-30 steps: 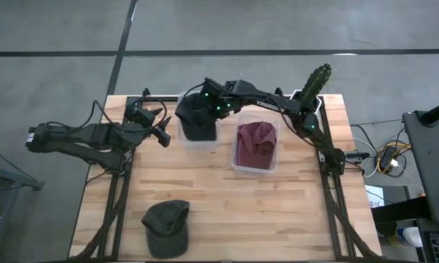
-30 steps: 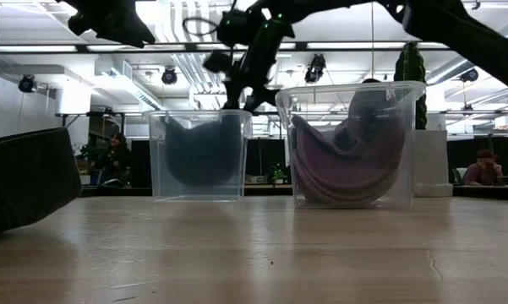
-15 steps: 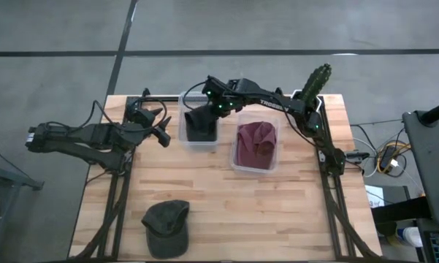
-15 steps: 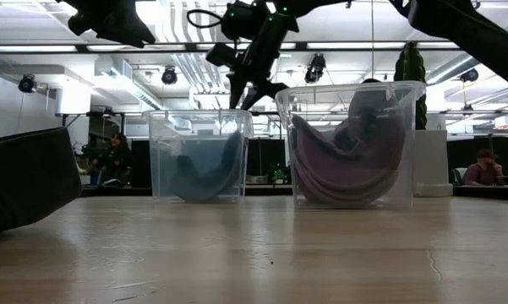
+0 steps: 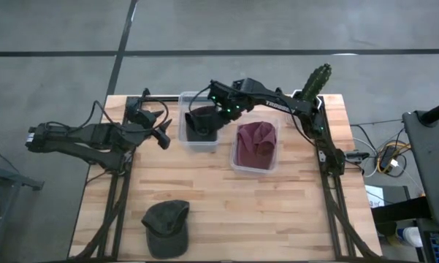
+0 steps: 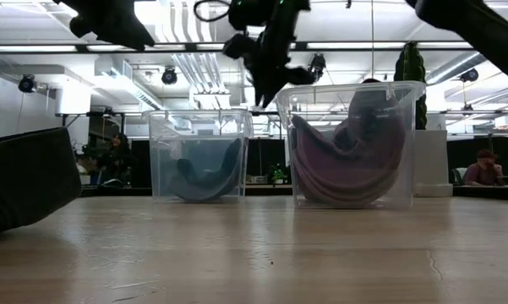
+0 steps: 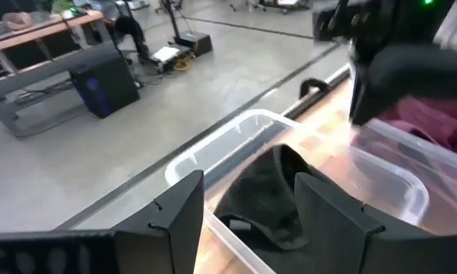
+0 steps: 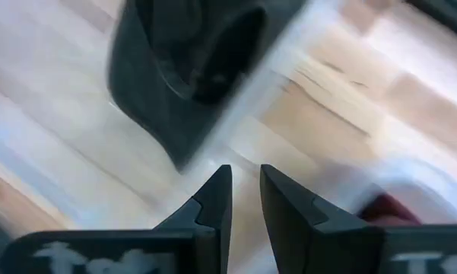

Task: Pick & Place hat
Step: Put the black cap into the left transparent bin

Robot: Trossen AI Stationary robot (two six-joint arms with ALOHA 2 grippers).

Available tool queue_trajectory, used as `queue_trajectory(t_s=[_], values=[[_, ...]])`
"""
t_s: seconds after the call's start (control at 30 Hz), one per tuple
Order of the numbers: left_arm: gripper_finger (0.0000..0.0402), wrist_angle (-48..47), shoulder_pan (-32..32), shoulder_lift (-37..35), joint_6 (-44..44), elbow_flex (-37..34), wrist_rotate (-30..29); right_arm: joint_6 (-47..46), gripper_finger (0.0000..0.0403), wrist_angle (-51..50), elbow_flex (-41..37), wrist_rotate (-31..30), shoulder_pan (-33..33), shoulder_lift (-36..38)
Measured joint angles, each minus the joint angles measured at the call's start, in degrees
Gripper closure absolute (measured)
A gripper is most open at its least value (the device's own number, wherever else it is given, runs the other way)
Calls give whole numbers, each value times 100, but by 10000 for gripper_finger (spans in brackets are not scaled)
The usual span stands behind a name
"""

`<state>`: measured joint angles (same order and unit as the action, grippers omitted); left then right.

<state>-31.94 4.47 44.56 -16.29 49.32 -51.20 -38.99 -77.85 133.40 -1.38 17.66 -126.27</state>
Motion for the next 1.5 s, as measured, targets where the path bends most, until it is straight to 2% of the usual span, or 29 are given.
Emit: queue_trajectory(t_s=[0.13,0.3,0.4,0.57,0.7,0.93,1.23,1.4,1.5], values=[[203,-252,4,0,-116,0,509,327,342,-584,-4,-527,-273,278],[203,-633,9,0,-552,0,1211,655,340,-789,-49,-1807,-796,740],[203,-834,28,0,-901,0,1555,861,340,-871,-183,-2362,-1115,1077],[203,-1020,91,0,-1320,0,2128,954,347,-865,-787,-2451,-1487,1878],[203,-1048,290,0,-1579,0,2311,964,351,-742,-1701,-2637,-1773,2721],[203,-1027,754,21,-1980,0,2317,967,351,856,-3965,-2689,-2207,4542],[203,-1014,1200,506,-2758,119,2342,943,351,3683,-6962,-2684,-2787,6685],[203,-1198,1475,984,-3176,424,2736,943,351,5329,-8367,-2668,-3008,7545],[203,-1690,1618,1267,-3658,698,3091,942,351,6092,-9035,-2668,-3090,7938]])
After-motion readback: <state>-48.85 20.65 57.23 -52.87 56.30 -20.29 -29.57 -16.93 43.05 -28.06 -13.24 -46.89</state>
